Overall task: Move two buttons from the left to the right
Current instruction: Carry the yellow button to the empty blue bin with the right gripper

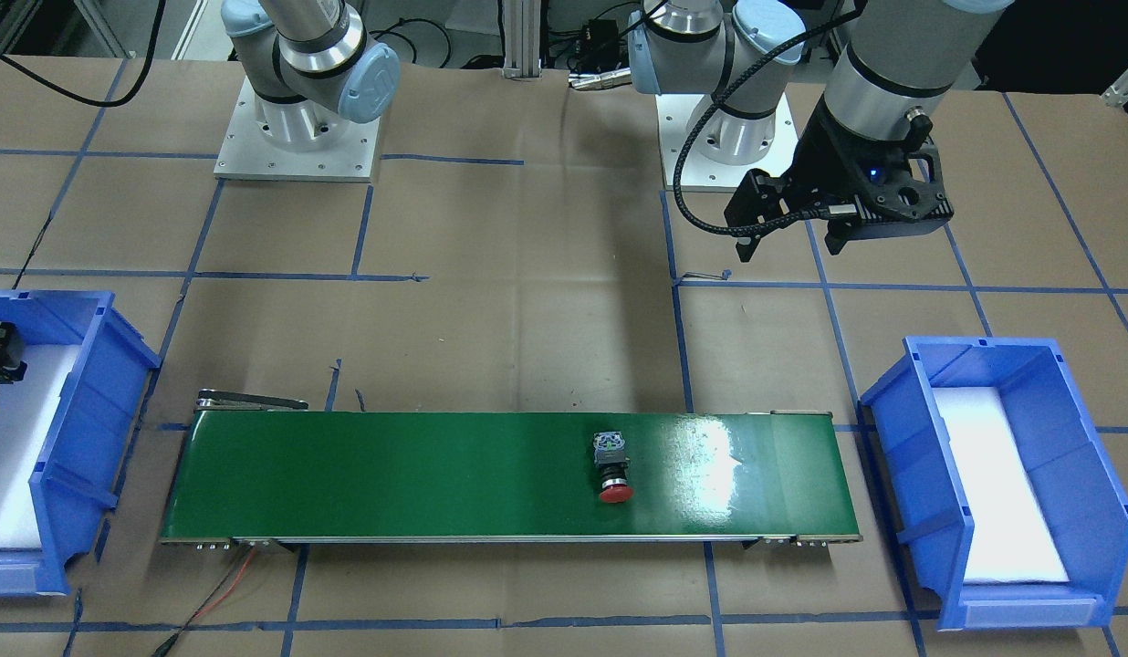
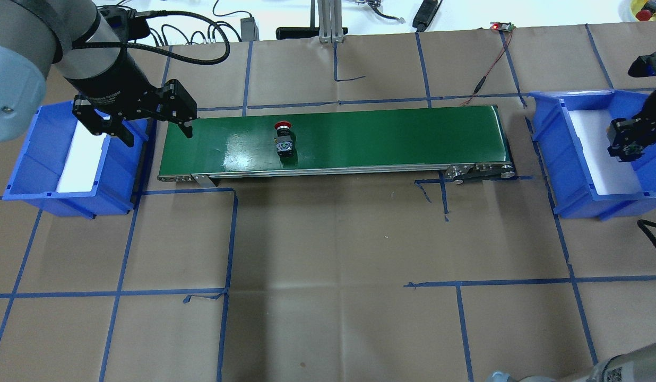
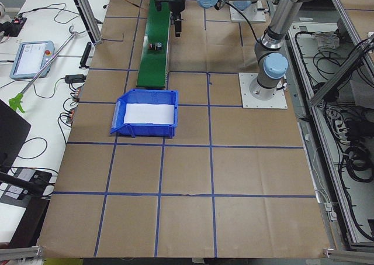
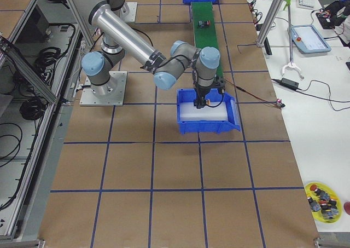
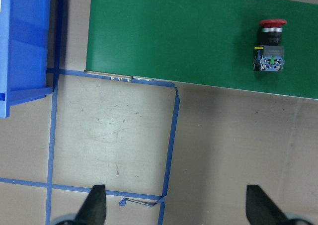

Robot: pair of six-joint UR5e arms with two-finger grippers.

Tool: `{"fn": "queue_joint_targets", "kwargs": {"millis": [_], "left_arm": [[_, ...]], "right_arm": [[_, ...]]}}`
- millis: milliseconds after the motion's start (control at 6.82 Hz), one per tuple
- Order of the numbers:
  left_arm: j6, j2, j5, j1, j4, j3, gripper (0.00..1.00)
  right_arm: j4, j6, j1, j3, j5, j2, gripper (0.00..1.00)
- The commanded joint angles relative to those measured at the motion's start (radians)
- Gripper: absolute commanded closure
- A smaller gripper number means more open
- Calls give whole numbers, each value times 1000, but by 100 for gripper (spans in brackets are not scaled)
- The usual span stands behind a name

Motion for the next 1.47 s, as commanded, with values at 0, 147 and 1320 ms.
{"fn": "queue_joint_targets", "kwargs": {"millis": [0, 147, 1320], "left_arm": [[-4, -1, 0, 0, -1, 0, 0], [-4, -1, 0, 0, 1, 0, 0], [-5, 1, -2, 0, 1, 0, 0]], "right_arm": [[-137, -30, -4, 97, -2, 17, 95], [-160, -30, -15, 105, -2, 29, 95], [-156, -28, -29, 115, -12, 63, 1]]}}
